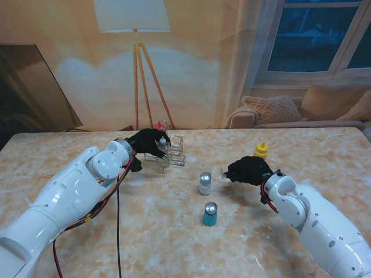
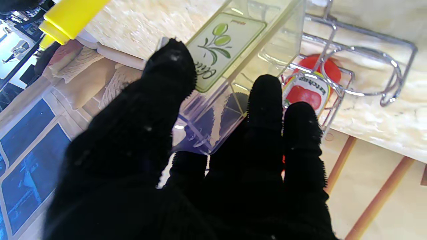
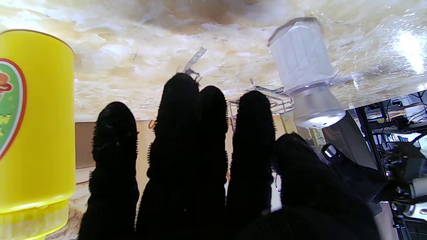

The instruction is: Place the seasoning bottles into the rack

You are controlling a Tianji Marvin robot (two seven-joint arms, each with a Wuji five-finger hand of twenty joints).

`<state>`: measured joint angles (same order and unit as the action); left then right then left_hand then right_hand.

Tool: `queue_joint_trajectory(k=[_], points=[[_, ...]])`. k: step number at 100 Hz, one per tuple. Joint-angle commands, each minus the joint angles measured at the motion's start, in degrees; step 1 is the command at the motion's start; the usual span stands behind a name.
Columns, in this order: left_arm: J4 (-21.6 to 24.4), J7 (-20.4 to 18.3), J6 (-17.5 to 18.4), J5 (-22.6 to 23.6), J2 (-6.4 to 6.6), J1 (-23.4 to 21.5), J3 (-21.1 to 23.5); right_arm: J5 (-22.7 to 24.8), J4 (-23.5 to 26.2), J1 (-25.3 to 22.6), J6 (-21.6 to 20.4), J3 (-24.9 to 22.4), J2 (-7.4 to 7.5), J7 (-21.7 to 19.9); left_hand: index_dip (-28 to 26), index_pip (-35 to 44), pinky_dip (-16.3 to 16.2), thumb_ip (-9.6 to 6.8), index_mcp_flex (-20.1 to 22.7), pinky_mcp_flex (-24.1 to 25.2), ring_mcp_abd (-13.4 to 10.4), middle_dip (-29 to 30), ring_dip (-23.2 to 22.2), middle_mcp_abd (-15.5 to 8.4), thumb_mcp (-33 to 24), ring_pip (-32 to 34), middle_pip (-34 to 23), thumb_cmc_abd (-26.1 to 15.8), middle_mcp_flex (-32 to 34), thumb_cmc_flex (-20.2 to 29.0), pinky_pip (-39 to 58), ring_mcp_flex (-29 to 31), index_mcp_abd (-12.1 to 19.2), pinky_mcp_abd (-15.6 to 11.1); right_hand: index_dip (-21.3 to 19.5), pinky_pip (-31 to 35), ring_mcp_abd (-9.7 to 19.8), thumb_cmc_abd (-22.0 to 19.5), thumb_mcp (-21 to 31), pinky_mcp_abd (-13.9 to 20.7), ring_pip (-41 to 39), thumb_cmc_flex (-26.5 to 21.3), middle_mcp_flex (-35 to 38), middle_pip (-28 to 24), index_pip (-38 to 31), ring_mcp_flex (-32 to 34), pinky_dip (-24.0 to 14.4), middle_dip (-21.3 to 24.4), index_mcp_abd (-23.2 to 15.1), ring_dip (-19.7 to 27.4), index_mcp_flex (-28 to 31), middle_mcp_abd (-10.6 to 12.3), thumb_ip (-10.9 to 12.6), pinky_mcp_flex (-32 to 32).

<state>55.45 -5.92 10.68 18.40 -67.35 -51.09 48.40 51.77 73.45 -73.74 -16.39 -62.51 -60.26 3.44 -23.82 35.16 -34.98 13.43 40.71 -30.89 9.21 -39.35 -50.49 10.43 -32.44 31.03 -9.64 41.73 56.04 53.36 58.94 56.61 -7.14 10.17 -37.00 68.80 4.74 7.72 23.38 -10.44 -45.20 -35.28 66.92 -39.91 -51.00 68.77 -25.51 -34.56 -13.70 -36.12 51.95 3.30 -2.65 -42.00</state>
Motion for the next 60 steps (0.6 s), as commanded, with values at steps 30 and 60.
queue_joint_trajectory(k=[30,60], points=[[-11.78,2.74,2.49,-3.09,-3.78,7.16,-4.21,-0.37,-0.17,0.01,0.41,0.5,-0.22,-1.53,-3.08,20.36,1.79,-0.98,8.81,-1.15,-3.02,-1.97,-0.73,-8.47,-16.5,-3.48,-8.46,-6.49,8.92,5.77,-1.48,1.98,14.94,-3.57,0.13,-0.38,1.43,-0.2,0.66,-0.16,-0.01,0.03,0.21,-0.22,-0.27,0.66,-0.77,-0.08,-1.02,0.44,0.82,-0.09,-1.64,0.28],[-18.51,3.86,3.93,-5.37,-6.39,9.54,-6.64,-0.34,-0.24,0.21,0.56,0.74,-0.2,-1.7,-2.54,21.32,2.14,-0.9,9.13,-1.46,-3.03,-1.53,-0.7,-8.85,-17.15,-4.21,-8.46,-5.75,8.9,6.25,-1.79,2.13,15.1,-3.72,0.12,-0.37,1.36,-0.14,0.64,-0.19,-0.01,0.0,0.32,-0.24,-0.21,0.63,-0.79,-0.09,-1.13,0.43,0.73,0.11,-1.65,0.26]])
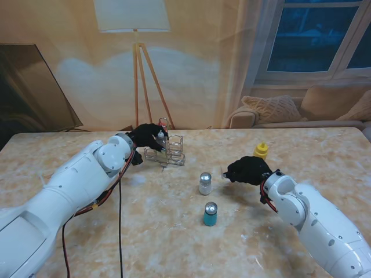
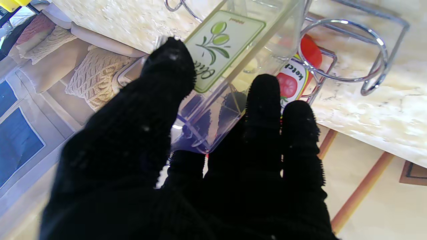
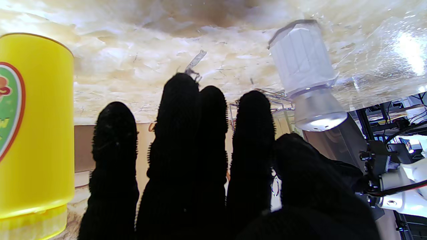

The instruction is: Place the seasoning bottles into the rack

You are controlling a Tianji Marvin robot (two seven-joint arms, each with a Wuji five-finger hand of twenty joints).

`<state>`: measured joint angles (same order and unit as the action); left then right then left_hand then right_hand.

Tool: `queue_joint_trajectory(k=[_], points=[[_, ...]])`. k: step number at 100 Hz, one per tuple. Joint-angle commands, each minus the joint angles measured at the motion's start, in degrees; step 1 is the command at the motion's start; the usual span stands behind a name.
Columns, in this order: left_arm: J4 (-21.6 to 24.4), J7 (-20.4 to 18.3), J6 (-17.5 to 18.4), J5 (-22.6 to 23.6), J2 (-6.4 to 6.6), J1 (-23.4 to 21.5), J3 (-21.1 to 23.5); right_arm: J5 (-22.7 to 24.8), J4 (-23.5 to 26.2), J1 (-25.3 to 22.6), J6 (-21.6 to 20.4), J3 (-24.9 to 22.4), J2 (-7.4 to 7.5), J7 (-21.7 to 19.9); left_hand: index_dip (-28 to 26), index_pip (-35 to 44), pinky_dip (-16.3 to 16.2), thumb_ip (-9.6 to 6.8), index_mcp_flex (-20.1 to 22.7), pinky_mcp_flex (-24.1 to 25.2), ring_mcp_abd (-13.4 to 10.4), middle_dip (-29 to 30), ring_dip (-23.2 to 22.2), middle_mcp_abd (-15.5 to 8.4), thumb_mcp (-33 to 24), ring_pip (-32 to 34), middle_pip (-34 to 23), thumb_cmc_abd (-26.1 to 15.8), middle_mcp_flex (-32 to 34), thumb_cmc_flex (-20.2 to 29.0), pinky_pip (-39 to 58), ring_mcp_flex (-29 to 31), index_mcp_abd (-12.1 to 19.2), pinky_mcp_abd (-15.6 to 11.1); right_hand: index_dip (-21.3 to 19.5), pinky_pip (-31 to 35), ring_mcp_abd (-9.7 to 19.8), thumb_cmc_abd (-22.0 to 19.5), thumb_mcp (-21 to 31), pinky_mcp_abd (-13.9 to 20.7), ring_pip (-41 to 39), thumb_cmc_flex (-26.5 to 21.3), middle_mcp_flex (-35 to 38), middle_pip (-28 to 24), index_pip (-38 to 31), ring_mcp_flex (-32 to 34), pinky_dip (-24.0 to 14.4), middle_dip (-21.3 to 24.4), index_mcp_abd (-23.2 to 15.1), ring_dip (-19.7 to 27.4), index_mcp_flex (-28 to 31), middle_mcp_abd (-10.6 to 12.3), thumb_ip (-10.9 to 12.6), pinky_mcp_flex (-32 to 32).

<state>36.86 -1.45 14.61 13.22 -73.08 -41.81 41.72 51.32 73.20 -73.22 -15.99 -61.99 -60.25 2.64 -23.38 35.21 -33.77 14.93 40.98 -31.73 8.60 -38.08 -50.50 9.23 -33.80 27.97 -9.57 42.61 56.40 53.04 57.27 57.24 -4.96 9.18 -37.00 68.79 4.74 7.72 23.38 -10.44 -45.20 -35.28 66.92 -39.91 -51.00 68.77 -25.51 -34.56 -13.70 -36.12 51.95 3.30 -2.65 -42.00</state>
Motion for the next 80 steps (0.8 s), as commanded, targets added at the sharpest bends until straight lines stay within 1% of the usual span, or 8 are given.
queue_joint_trajectory(k=[1,13,14,17,24,44,68,80], points=[[0.04,-0.59,0.0,-0.23,-0.69,0.26,0.03,0.12,0.01,-0.3,0.17,0.23,-0.2,-0.89,-2.93,21.28,0.94,-2.38,8.86,-0.64,-2.38,-2.76,-0.66,-7.6,-15.82,-1.21,-8.52,-6.56,8.55,6.59,-0.12,1.53,12.88,-2.72,0.12,-0.36,1.36,-0.13,0.64,-0.19,-0.01,-0.01,0.28,-0.22,-0.22,0.63,-0.79,-0.08,-1.07,0.43,0.75,0.05,-1.65,0.26],[-0.23,-0.63,0.3,-0.17,-0.71,0.33,-0.23,0.21,0.04,-0.31,0.14,0.25,-0.19,-0.85,-2.61,22.01,1.08,-2.22,9.65,-1.19,-2.12,-2.34,-0.47,-8.04,-16.6,-1.69,-8.49,-5.33,8.73,7.13,0.05,2.01,13.3,-2.75,0.12,-0.36,1.45,-0.09,0.63,-0.18,0.01,-0.03,0.24,-0.21,-0.2,0.63,-0.79,-0.09,-1.16,0.44,0.75,-0.03,-1.65,0.26],[-0.27,-0.64,0.38,-0.11,-0.69,0.35,-0.28,0.23,0.04,-0.31,0.14,0.24,-0.19,-0.84,-2.16,22.48,1.99,-1.8,9.66,-1.36,-2.03,-2.14,-0.66,-8.16,-17.42,-1.99,-8.68,-5.05,8.76,6.83,0.1,2.11,13.46,-2.73,0.12,-0.36,1.45,-0.1,0.62,-0.18,0.01,-0.01,0.23,-0.21,-0.21,0.63,-0.79,-0.09,-1.16,0.44,0.75,-0.11,-1.65,0.26],[-0.4,-0.66,0.62,0.08,-0.65,0.42,-0.44,0.26,0.05,-0.33,0.14,0.23,-0.19,-0.8,-1.73,23.09,3.07,-1.5,9.81,-1.62,-3.46,-1.79,-0.43,-8.31,-18.11,-2.55,-8.8,-4.49,8.77,6.86,0.26,2.88,13.75,-2.69,0.11,-0.36,1.38,-0.2,0.62,-0.18,0.01,0.03,0.26,-0.23,-0.23,0.66,-0.79,-0.1,-1.12,0.44,0.79,-0.08,-1.65,0.26],[-0.55,-0.86,0.96,0.46,-0.5,0.53,-0.73,0.32,0.06,-0.38,0.11,0.2,-0.2,-0.71,-1.3,23.72,4.35,-1.37,10.42,-2.27,-3.71,-1.33,-0.22,-8.68,-19.07,-2.99,-8.95,-3.41,9.16,6.76,0.68,3.69,14.13,-2.53,0.11,-0.37,1.37,-0.17,0.64,-0.26,-0.01,-0.01,0.23,-0.22,-0.21,0.66,-0.79,-0.09,-1.1,0.43,0.76,-0.11,-1.64,0.27],[-1.06,-1.04,1.6,1.16,-0.32,0.76,-1.28,0.35,0.03,-0.37,-0.07,0.26,-0.18,-0.69,-1.12,24.75,5.66,-1.13,11.01,-2.83,-4.18,-1.07,-0.35,-9.42,-20.19,-3.17,-9.31,-2.34,9.45,6.81,1.1,4.31,14.84,-2.51,0.1,-0.34,1.31,-0.13,0.64,-0.24,-0.01,0.0,0.22,-0.25,-0.23,0.66,-0.78,-0.11,-1.08,0.42,0.79,-0.16,-1.64,0.24],[-0.93,-1.25,0.72,0.89,-0.41,0.34,-1.37,0.47,0.06,-0.42,-0.13,0.25,-0.17,-0.63,-0.5,24.77,5.8,-0.8,10.88,-2.95,-3.24,-0.83,-0.89,-8.69,-20.29,-2.97,-9.52,-2.28,9.48,6.79,2.0,4.53,14.37,-1.83,0.08,-0.33,1.38,-0.15,0.62,-0.23,0.0,0.04,0.29,-0.23,-0.22,0.64,-0.77,-0.09,-1.14,0.42,0.79,-0.06,-1.64,0.24],[-0.54,-0.43,-0.31,1.01,-0.59,-0.2,-1.46,0.5,0.06,-0.46,-0.14,0.2,-0.17,-0.54,1.3,23.46,4.15,-0.71,10.44,-3.1,-1.84,-0.42,-1.25,-7.62,-18.39,-2.15,-9.15,-2.86,9.42,7.39,4.08,4.62,13.24,-1.07,0.08,-0.33,1.32,-0.13,0.63,-0.23,-0.03,0.05,0.25,-0.22,-0.22,0.7,-0.77,-0.1,-1.11,0.41,0.79,-0.03,-1.65,0.24]])
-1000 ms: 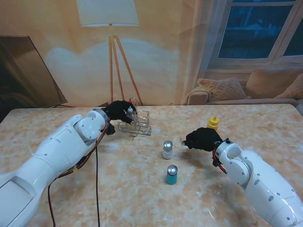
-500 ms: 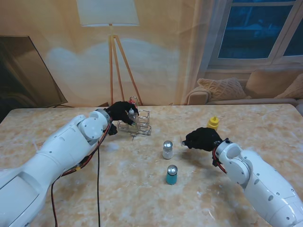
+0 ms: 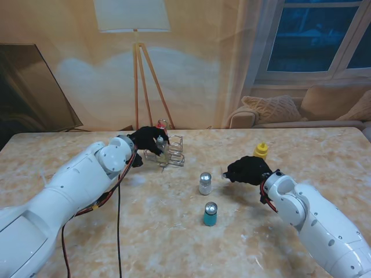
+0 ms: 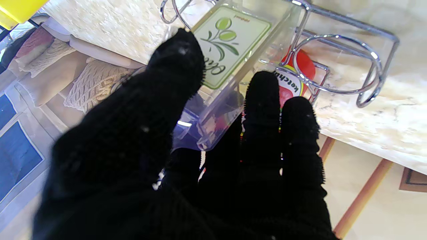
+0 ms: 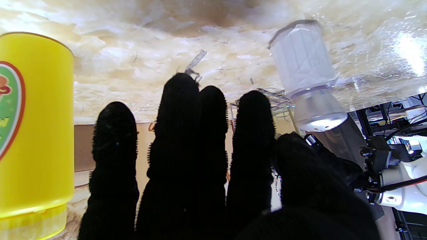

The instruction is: Place the seasoning bottles into the rack

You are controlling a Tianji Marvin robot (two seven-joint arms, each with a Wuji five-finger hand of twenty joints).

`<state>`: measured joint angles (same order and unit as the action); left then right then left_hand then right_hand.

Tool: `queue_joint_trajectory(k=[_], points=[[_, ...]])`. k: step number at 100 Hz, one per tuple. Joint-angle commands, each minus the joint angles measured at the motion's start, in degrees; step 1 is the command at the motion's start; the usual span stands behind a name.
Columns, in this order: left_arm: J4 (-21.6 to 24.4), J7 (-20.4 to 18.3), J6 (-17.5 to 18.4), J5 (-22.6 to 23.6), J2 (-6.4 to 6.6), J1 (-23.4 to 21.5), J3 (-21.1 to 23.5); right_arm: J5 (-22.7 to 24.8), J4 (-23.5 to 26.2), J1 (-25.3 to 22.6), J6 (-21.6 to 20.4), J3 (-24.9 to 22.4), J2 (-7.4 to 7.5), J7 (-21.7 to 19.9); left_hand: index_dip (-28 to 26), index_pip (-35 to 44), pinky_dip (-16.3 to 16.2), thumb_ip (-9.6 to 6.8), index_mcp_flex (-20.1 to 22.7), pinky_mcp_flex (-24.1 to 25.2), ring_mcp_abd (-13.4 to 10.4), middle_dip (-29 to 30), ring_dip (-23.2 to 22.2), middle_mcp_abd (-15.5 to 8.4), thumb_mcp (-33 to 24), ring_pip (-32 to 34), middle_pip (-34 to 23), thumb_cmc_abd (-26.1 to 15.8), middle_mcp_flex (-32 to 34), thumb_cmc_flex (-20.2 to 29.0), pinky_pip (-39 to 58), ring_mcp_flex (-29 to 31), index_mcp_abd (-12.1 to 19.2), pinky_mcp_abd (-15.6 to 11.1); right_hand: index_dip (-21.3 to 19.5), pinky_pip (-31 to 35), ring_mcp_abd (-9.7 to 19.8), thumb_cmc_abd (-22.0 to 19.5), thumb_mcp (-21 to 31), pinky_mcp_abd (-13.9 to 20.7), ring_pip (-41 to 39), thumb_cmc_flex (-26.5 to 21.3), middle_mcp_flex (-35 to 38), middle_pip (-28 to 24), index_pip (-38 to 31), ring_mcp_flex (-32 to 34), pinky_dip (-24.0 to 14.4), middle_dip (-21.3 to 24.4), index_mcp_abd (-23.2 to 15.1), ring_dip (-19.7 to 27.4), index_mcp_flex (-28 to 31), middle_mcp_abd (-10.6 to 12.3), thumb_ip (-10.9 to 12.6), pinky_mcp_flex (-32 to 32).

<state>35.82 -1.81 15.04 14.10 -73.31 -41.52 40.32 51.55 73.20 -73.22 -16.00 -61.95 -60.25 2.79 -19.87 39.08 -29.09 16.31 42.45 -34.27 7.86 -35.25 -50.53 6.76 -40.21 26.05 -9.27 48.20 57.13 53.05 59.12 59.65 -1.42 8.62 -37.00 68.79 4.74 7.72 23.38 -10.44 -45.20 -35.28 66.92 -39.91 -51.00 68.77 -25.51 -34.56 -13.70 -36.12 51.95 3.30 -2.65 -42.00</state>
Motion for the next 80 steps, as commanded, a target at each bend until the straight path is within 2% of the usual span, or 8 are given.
queue_joint_trajectory(k=[1,17,39,60,80], points=[[0.54,-0.02,-0.81,0.14,-0.37,-0.53,-0.07,0.28,0.07,-0.47,-0.13,0.15,-0.18,-0.69,-2.06,19.47,-0.66,-2.1,8.95,-0.57,-1.05,-3.25,-1.21,-5.07,-11.83,-0.16,-9.4,-8.47,8.65,7.41,2.33,2.21,9.62,-0.53,0.08,-0.32,1.32,-0.15,0.65,-0.23,-0.04,0.02,0.24,-0.21,-0.21,0.7,-0.77,-0.09,-1.11,0.41,0.79,-0.07,-1.64,0.24],[1.9,0.6,-2.45,0.21,-0.37,-1.35,0.04,0.3,0.1,-0.55,-0.13,0.05,-0.17,-0.71,-0.42,18.32,-2.97,-2.27,8.77,-1.0,-0.15,-2.99,-1.29,-4.09,-9.94,1.12,-8.88,-8.72,8.68,7.72,3.79,2.39,8.51,-0.29,0.08,-0.35,1.31,-0.13,0.65,-0.18,-0.02,-0.01,0.25,-0.24,-0.23,0.64,-0.75,-0.1,-1.17,0.42,0.82,-0.09,-1.64,0.28],[4.2,1.71,-4.97,0.99,-0.18,-2.73,-0.06,0.48,0.23,-0.76,-0.19,-0.27,-0.15,-0.57,1.81,17.02,-6.36,-2.2,8.68,-3.06,1.33,-2.49,-1.13,-2.42,-8.2,4.37,-8.45,-8.24,9.25,7.59,6.58,3.44,6.52,1.37,0.09,-0.35,1.34,-0.11,0.69,-0.16,-0.01,-0.03,0.23,-0.21,-0.21,0.64,-0.76,-0.09,-1.11,0.42,0.75,-0.08,-1.64,0.28],[6.04,3.81,-7.9,1.55,-0.22,-4.37,0.77,0.57,0.3,-0.88,-0.33,-0.43,-0.13,-0.57,2.88,16.46,-8.05,-2.33,8.06,-4.6,1.65,-2.86,-1.16,-0.46,-6.7,7.29,-8.91,-8.05,9.64,6.8,8.11,4.3,4.3,2.35,0.09,-0.35,1.47,-0.08,0.72,-0.16,0.0,-0.03,0.28,-0.21,-0.24,0.68,-0.77,-0.09,-1.21,0.42,0.82,-0.11,-1.64,0.26],[8.31,5.57,-11.32,2.28,-0.17,-5.76,1.56,0.51,0.2,-0.8,-0.4,-0.37,-0.14,-0.52,2.62,15.92,-8.97,-2.52,7.81,-5.46,1.8,-3.47,-1.28,0.43,-5.91,9.16,-9.46,-8.33,9.47,6.69,9.0,4.78,2.95,2.94,0.1,-0.35,1.31,-0.1,0.74,-0.17,-0.03,0.01,0.31,-0.22,-0.22,0.65,-0.78,-0.1,-1.12,0.4,0.78,0.01,-1.65,0.26]])
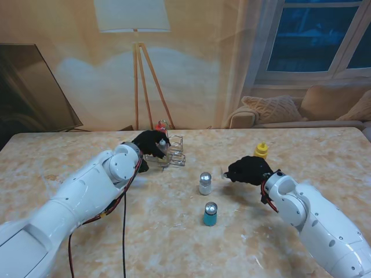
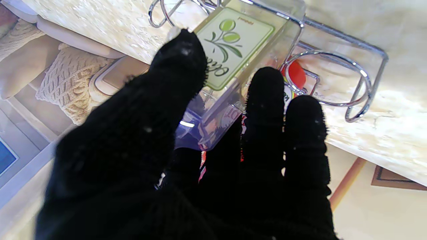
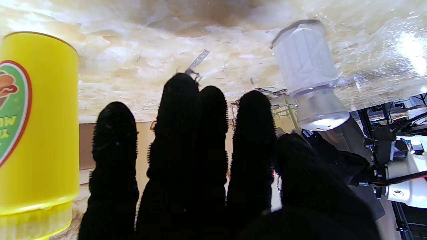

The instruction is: Place the seasoning bottles into the rack

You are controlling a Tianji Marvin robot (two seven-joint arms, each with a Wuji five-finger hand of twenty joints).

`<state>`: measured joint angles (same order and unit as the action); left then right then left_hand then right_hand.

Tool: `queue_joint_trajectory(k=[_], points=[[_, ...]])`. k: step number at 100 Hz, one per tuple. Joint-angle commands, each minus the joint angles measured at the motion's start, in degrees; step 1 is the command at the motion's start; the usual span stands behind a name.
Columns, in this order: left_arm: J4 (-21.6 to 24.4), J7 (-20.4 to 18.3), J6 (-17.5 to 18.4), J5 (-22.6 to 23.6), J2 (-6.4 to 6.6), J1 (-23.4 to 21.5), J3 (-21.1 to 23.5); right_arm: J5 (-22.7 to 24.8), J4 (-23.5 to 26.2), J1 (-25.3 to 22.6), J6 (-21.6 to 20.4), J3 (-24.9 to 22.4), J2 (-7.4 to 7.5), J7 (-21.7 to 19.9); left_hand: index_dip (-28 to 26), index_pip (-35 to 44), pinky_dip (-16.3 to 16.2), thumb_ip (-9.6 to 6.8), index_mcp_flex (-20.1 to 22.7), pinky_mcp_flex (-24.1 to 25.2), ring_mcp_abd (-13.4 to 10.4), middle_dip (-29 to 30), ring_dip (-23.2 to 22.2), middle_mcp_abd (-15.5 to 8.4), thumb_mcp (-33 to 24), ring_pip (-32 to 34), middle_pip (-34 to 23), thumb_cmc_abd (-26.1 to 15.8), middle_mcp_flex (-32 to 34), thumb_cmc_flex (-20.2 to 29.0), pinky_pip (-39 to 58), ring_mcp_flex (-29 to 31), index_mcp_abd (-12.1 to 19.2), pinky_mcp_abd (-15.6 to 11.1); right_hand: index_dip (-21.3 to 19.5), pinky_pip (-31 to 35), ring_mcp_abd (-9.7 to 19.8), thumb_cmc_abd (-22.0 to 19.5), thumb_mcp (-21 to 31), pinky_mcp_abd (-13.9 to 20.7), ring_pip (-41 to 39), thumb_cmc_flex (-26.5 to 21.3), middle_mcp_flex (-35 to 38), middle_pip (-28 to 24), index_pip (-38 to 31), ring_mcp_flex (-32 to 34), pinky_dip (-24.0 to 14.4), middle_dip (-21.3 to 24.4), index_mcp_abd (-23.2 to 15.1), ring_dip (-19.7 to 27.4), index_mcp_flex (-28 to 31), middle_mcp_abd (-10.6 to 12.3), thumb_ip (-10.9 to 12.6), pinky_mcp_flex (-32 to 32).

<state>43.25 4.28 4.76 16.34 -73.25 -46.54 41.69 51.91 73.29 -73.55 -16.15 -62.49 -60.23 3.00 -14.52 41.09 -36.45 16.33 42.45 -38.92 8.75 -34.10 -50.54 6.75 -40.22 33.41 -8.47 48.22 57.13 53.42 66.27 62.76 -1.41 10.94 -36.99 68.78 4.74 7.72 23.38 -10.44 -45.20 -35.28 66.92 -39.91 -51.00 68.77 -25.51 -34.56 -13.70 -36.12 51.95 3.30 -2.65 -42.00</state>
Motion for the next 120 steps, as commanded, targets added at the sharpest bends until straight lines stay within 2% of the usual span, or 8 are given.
queue_joint_trajectory(k=[1,37,50,72,99,109,112,120], points=[[0.99,-0.46,-1.23,0.07,-0.24,-0.8,0.2,0.14,0.1,-0.47,-0.26,0.18,-0.15,-0.75,-2.75,13.89,-1.63,-2.54,7.79,-0.83,0.88,-4.62,-1.28,0.44,-5.85,1.85,-10.28,-8.34,9.45,6.29,1.87,1.69,2.93,0.59,0.1,-0.36,1.33,-0.11,0.75,-0.16,-0.04,0.0,0.24,-0.2,-0.22,0.67,-0.77,-0.1,-1.13,0.4,0.78,0.01,-1.64,0.29],[3.08,2.76,-8.58,-0.16,-1.35,-2.52,0.44,0.23,0.16,-0.58,-0.23,0.04,-0.15,-0.64,-3.5,12.74,-2.72,-2.83,7.66,-1.2,0.98,-5.18,-1.77,2.51,-3.64,3.93,-11.28,-9.43,9.09,7.35,2.94,2.11,0.42,1.22,0.1,-0.35,1.4,-0.07,0.76,-0.22,0.0,-0.02,0.27,-0.24,-0.23,0.66,-0.78,-0.12,-1.01,0.42,0.77,-0.08,-1.65,0.27],[3.97,2.78,-9.65,-0.2,-1.32,-3.03,0.56,0.2,0.13,-0.55,-0.34,0.04,-0.15,-0.63,-3.59,12.36,-2.78,-2.94,7.33,-1.02,0.82,-5.23,-1.75,2.63,-3.35,3.94,-11.32,-9.77,8.82,7.2,2.84,1.93,0.1,1.14,0.11,-0.37,1.32,-0.11,0.72,-0.21,-0.03,0.07,0.34,-0.23,-0.23,0.67,-0.78,-0.11,-1.05,0.4,0.82,0.04,-1.66,0.27],[7.5,3.3,-14.14,-0.08,-1.09,-4.67,1.52,0.15,0.07,-0.51,-0.35,0.07,-0.17,-0.58,-4.25,11.45,-3.23,-3.26,7.14,-1.2,0.77,-5.83,-1.9,4.26,-2.48,4.74,-12.08,-10.37,8.96,6.81,3.66,2.39,-2.2,1.8,0.11,-0.37,1.39,-0.09,0.77,-0.13,-0.03,-0.01,0.27,-0.2,-0.21,0.7,-0.78,-0.11,-1.09,0.4,0.79,-0.11,-1.65,0.25],[10.55,3.01,-16.72,-0.07,-0.68,-5.95,2.33,0.06,0.05,-0.46,-0.36,0.11,-0.16,-0.73,-4.75,9.36,-3.27,-3.48,7.14,-0.21,1.14,-5.68,-0.84,5.16,-1.36,4.54,-12.1,-10.79,8.13,5.72,3.52,1.48,-3.77,2.6,0.13,-0.36,1.37,-0.05,0.83,-0.18,-0.02,0.02,0.28,-0.19,-0.24,0.66,-0.79,-0.11,-1.11,0.4,0.82,-0.1,-1.66,0.2],[10.39,3.42,-16.64,0.16,-0.76,-5.98,2.26,0.1,0.11,-0.55,-0.39,0.01,-0.17,-0.62,-6.65,4.61,-3.38,-3.15,6.08,2.86,2.63,-1.19,1.39,7.18,-1.0,3.37,-18.65,-10.31,1.39,2.7,1.93,-1.69,-6.09,3.99,0.13,-0.38,1.4,-0.01,0.85,-0.11,-0.01,0.02,0.26,-0.22,-0.26,0.67,-0.77,-0.12,-1.04,0.41,0.86,-0.22,-1.66,0.19],[10.24,3.68,-16.43,0.28,-0.81,-5.96,2.22,0.11,0.13,-0.57,-0.39,-0.01,-0.17,-0.6,-7.25,3.75,-3.5,-2.9,5.99,3.56,4.63,-0.18,1.18,7.47,-1.7,3.27,-20.34,-9.84,-0.01,1.79,1.9,-2.84,-6.43,4.13,0.13,-0.38,1.38,0.02,0.85,-0.08,-0.02,0.04,0.28,-0.23,-0.26,0.71,-0.77,-0.13,-1.02,0.41,0.87,-0.1,-1.66,0.18],[9.95,4.16,-15.88,0.59,-0.83,-5.98,2.24,0.14,0.16,-0.61,-0.38,-0.05,-0.17,-0.57,-8.45,1.05,-3.29,-1.98,5.28,5.4,5.13,3.47,1.78,8.01,-3.2,2.74,-23.12,-8.64,-3.61,-0.72,0.9,-5.02,-7.21,4.32,0.14,-0.4,1.3,0.07,0.91,-0.18,-0.07,0.01,0.35,-0.25,-0.26,0.76,-0.76,-0.13,-1.08,0.39,0.89,0.01,-1.66,0.21]])
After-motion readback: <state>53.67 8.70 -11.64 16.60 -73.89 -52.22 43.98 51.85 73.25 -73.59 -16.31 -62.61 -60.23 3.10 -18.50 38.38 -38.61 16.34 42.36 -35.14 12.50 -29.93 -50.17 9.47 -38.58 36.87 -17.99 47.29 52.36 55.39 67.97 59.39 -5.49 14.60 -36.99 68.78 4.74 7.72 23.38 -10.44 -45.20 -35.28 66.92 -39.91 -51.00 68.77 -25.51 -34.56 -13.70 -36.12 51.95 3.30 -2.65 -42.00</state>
